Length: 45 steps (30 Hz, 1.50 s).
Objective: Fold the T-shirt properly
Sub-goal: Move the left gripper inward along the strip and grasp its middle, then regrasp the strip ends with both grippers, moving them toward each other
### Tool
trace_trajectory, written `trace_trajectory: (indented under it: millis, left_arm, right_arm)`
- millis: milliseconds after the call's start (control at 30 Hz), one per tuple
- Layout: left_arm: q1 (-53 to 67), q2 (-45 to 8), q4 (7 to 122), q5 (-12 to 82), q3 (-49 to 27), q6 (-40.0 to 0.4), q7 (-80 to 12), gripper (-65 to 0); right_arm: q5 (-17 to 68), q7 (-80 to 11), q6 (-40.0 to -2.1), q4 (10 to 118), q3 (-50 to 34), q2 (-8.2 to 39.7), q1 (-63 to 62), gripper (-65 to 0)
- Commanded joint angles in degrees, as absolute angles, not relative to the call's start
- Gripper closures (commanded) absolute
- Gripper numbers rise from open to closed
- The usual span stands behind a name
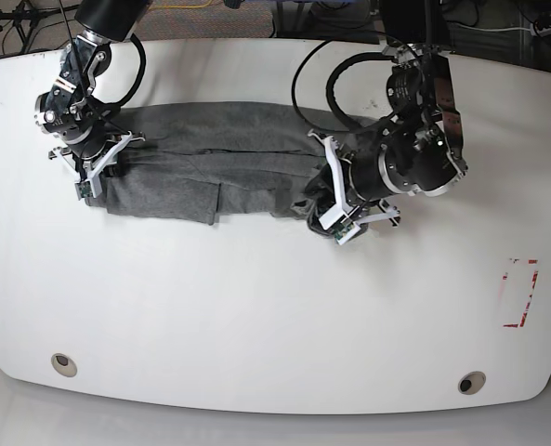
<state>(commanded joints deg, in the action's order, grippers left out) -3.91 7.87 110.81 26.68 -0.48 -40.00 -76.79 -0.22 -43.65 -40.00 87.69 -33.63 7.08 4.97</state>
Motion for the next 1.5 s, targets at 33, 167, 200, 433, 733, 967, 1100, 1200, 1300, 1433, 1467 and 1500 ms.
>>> trace_trajectory:
  millis: [33,167,200,433,733,967,1100,1200,1300,1433,1467,1500]
  left_arm:
    - [-4.2,8.0,110.8,26.7,-0.5,-40.0,-76.8,-3.8]
    - [-4.7,8.0,110.8,26.7,0.5,-40.0,-76.8,-3.8]
    - [-4.7,8.0,110.8,26.7,0.7,-40.0,-76.8,-3.8]
    - [-4.8,8.0,110.8,26.8,1.2,-40.0,-76.9,-12.9]
    - [-4.8,9.0,111.1,27.0,5.2,-40.0,-77.1,-31.4]
    - [-5.3,9.0,111.8,34.2,4.3,-40.0,-77.8,-36.7]
    - [-6.8,7.2,111.6,37.1,-1.8,-40.0,-77.8,-36.7]
    - [-6.9,5.0,111.4,36.8,-5.6,-40.0,-77.8,-36.7]
    - [-6.7,2.9,111.0,36.9,-8.1,-40.0,-77.8,-36.7]
    - [-6.4,-1.0,108.4,36.9,-10.7,-40.0,-77.8,-35.0]
    - [-6.1,-1.5,107.8,36.9,-11.4,-40.0,-77.7,-33.5]
    - [-5.9,-2.1,107.2,36.9,-12.5,-40.0,-77.7,-31.0]
  right_arm:
    - [-0.2,-43.6,-40.0,87.7,-33.6,7.0,5.0,-6.7]
    - [-0.2,-43.6,-40.0,87.7,-33.6,7.0,5.0,-6.7]
    - [-0.2,-43.6,-40.0,87.7,-33.6,7.0,5.0,-6.7]
    - [-0.2,-43.7,-40.0,87.7,-33.6,6.8,4.8,-6.7]
    - [-0.5,-43.7,-40.0,89.3,-30.1,5.8,5.1,-6.7]
    - [-0.5,-43.7,-40.0,91.6,-26.9,5.6,6.2,-6.7]
    - [-0.6,-43.7,-40.0,91.8,-26.7,4.4,6.2,-6.7]
    - [-0.6,-43.7,-40.0,91.9,-26.7,4.0,6.2,-6.7]
    - [-0.6,-43.7,-40.0,91.7,-26.7,4.0,6.1,-6.7]
    - [-0.6,-43.7,-40.0,91.8,-26.7,4.0,6.0,-6.7]
    - [-0.6,-43.7,-40.0,91.8,-26.7,3.9,6.0,-6.7]
    - [-0.6,-43.7,-40.0,91.8,-26.7,3.8,6.0,-6.7]
